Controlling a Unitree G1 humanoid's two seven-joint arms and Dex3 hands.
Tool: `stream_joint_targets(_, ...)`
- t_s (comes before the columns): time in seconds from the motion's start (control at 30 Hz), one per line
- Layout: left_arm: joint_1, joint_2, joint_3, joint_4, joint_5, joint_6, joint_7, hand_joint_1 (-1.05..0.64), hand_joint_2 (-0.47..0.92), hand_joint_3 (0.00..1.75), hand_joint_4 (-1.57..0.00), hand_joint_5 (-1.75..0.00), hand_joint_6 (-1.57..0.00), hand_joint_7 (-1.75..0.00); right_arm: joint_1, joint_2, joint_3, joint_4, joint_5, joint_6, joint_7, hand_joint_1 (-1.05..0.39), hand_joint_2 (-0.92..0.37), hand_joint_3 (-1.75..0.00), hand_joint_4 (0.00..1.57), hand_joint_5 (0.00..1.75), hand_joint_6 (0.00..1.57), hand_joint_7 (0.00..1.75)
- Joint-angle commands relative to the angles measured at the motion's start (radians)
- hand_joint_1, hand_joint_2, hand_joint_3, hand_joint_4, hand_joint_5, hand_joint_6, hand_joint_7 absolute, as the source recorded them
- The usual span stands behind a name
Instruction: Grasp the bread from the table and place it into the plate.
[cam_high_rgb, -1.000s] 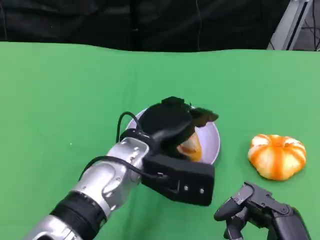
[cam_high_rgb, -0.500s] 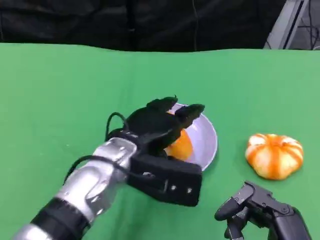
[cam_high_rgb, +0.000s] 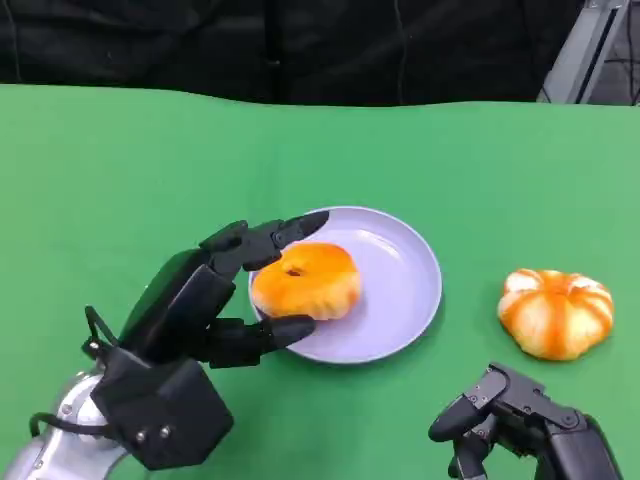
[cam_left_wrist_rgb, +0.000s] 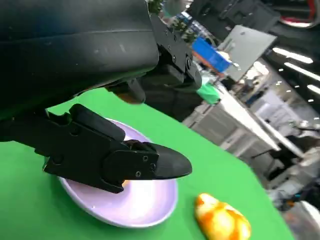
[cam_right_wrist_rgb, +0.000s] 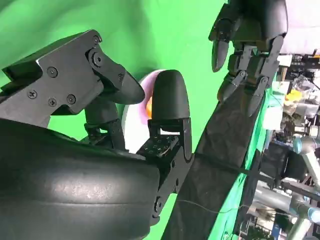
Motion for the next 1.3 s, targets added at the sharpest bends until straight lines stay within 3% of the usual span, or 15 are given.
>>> stream_joint_targets(0.03, 0.003, 0.000, 0.021, 0.019, -0.009, -0.025, -0.020, -0.50, 0.92, 0.35, -0.26, -0.88, -0.50, -0.15, 0.005, -0.006, -0.008, -0.005, 0.009, -0.006, 0.000, -0.03, -0.53, -1.14, 0.63, 1.63, 0.70, 1.30)
stream_joint_targets(0.07, 0.003, -0.002, 0.023, 0.021, -0.009, -0.027, -0.022, -0.50, 0.92, 0.35, -0.26, -0.88, -0.51, -0.15, 0.005, -0.006, -0.008, -0.005, 0.009, -0.006, 0.000, -0.03, -0.53, -1.14, 0.63, 1.63, 0.70, 1.30)
stream_joint_targets(0.1, 0.095, -0.008, 0.057, -0.011, -0.105, -0.075, -0.029, -0.44, 0.90, 0.38, -0.37, -0.94, -0.61, -0.23, 0.007, -0.008, -0.011, -0.006, 0.010, -0.008, 0.001, -0.03, -0.52, -1.14, 0.63, 1.63, 0.70, 1.30)
stream_joint_targets(0.13, 0.187, -0.017, 0.086, -0.059, -0.199, -0.083, -0.042, -0.31, 0.80, 0.57, -0.58, -1.08, -0.79, -0.48, 0.010, -0.010, -0.014, -0.012, 0.011, -0.001, 0.003, -0.03, -0.52, -1.14, 0.63, 1.63, 0.70, 1.30)
stream_joint_targets(0.17, 0.259, -0.023, 0.105, -0.097, -0.269, -0.088, -0.056, -0.23, 0.69, 0.77, -0.70, -1.19, -0.85, -0.71, 0.012, -0.011, -0.017, -0.015, 0.012, 0.003, 0.004, -0.03, -0.52, -1.14, 0.63, 1.62, 0.71, 1.30)
stream_joint_targets(0.2, 0.302, -0.028, 0.116, -0.124, -0.311, -0.086, -0.069, -0.16, 0.62, 0.93, -0.77, -1.32, -0.86, -0.96, 0.013, -0.012, -0.019, -0.018, 0.013, 0.006, 0.006, -0.03, -0.52, -1.15, 0.63, 1.62, 0.71, 1.30)
stream_joint_targets(0.27, 0.328, -0.035, 0.124, -0.150, -0.334, -0.074, -0.093, -0.11, 0.57, 1.07, -0.80, -1.46, -0.83, -1.18, 0.014, -0.015, -0.021, -0.017, 0.015, 0.003, 0.010, -0.03, -0.52, -1.15, 0.63, 1.62, 0.71, 1.30)
stream_joint_targets(0.47, 0.384, -0.058, 0.142, -0.215, -0.350, -0.014, -0.132, -0.10, 0.55, 1.16, -0.81, -1.66, -0.78, -1.44, 0.013, -0.025, -0.030, -0.010, 0.016, -0.011, 0.018, -0.03, -0.52, -1.14, 0.62, 1.62, 0.70, 1.30)
stream_joint_targets(0.83, 0.418, -0.146, 0.151, -0.216, -0.392, -0.005, -0.169, -0.11, 0.52, 1.20, -0.82, -1.75, -0.76, -1.55, 0.026, -0.026, -0.052, -0.021, 0.026, -0.008, 0.027, -0.03, -0.53, -1.15, 0.62, 1.61, 0.70, 1.31)
stream_joint_targets(1.3, 0.407, -0.171, 0.184, -0.183, -0.361, -0.042, -0.189, -0.12, 0.53, 1.20, -0.83, -1.75, -0.75, -1.56, 0.017, -0.025, -0.047, -0.016, 0.013, -0.011, 0.029, -0.04, -0.52, -1.15, 0.62, 1.63, 0.69, 1.31)
